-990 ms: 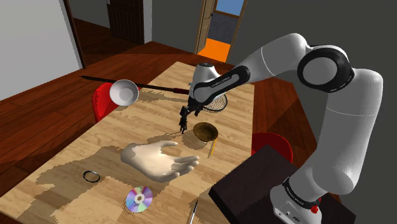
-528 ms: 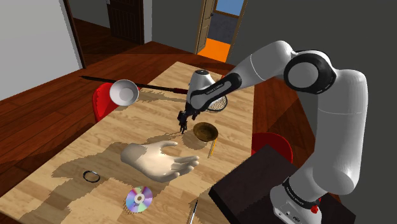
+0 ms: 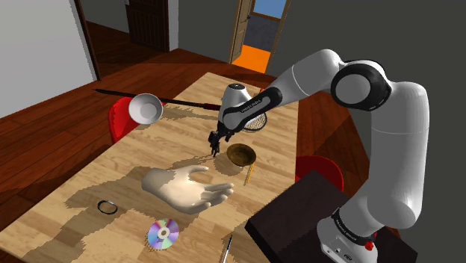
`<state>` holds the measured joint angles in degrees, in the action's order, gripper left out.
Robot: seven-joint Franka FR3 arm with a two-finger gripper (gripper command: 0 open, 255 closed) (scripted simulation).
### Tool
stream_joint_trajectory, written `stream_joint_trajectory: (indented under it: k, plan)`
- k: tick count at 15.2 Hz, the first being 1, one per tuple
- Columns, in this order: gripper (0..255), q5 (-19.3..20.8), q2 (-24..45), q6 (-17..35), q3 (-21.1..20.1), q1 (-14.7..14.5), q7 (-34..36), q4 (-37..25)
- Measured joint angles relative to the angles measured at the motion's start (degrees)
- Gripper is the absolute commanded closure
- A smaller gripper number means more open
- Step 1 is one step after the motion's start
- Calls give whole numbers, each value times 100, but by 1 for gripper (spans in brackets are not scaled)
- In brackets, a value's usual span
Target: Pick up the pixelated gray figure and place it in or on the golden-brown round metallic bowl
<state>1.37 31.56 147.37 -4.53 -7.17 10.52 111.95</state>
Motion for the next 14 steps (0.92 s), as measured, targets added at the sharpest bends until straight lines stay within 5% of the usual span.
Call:
stream_joint_trajectory:
  k: [1, 14]
  plan:
    - [255, 0, 0, 0, 0, 0, 0, 0]
    - [255, -10, -127, -104, -10, 6, -2, 21]
